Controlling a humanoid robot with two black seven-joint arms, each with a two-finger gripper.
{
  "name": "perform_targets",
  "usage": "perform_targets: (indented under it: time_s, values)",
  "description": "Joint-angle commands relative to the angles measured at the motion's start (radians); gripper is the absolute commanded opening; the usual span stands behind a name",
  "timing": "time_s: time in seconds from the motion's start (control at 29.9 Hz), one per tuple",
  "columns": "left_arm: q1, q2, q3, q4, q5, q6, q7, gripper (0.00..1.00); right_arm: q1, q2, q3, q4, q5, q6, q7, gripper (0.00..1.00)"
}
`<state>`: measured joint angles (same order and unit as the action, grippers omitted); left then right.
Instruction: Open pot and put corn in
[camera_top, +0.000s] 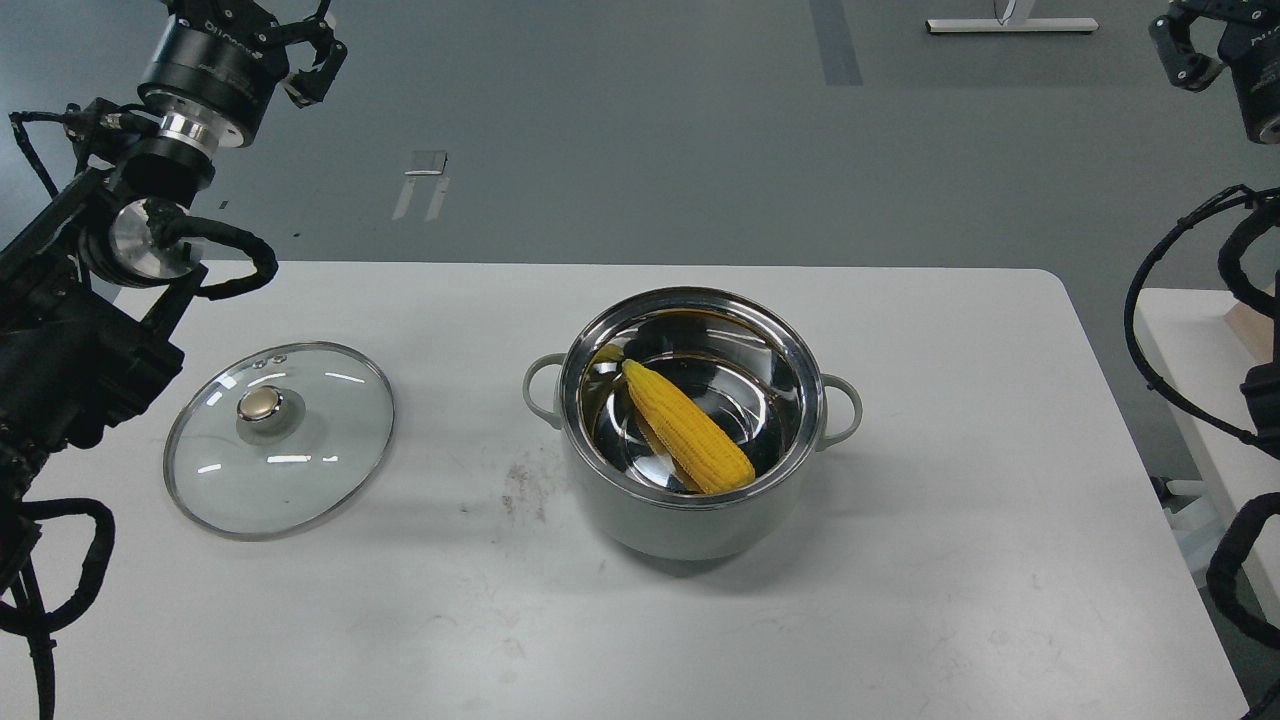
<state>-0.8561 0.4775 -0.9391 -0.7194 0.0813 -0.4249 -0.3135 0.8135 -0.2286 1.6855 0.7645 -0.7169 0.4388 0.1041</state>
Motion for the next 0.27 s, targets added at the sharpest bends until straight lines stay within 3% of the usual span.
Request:
perform_targets:
  time_s: [0.0,0.23]
  values:
    - [0.0,-0.002,-0.001,0.0,0.0,0.002,0.001,0.98,0.003,0.026,0.0,0.003,0.001,-0.015,0.005,1.0]
    - [0.003,0.003,-0.003,-0.002,-0.001,0.005,-0.001,0.98,0.023,0.023,0.002,0.01,0.001,-0.017,0.005,1.0]
